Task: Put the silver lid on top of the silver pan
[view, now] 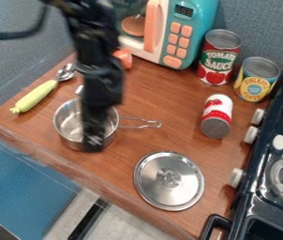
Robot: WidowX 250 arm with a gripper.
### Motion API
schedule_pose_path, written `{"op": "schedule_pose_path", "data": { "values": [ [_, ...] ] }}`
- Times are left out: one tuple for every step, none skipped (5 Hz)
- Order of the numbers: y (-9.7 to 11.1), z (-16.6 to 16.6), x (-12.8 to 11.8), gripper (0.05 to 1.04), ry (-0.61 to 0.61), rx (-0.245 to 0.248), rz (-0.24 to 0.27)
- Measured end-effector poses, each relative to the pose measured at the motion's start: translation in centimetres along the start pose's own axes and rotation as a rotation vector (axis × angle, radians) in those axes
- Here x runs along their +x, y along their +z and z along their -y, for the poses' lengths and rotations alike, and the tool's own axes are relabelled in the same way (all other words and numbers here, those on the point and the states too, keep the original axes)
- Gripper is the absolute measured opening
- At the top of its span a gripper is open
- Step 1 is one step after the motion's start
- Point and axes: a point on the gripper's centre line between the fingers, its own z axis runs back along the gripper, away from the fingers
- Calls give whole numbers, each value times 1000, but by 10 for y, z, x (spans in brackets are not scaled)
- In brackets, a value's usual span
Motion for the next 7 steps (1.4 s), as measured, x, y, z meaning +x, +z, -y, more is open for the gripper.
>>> {"op": "schedule_pose_path", "data": {
  "values": [
    [-1, 16, 22, 1001, 73, 31, -23],
    [1, 31, 45, 1001, 203, 55, -1],
    [5, 45, 69, 1001, 245, 96, 12],
    [-12, 40, 83, 1001, 51, 54, -52],
    [-33, 29, 102, 1001, -189, 31, -141],
    [-46, 28, 111, 1001, -412, 9, -180],
    [-51, 27, 111, 1001, -521, 6, -185]
  ]
}}
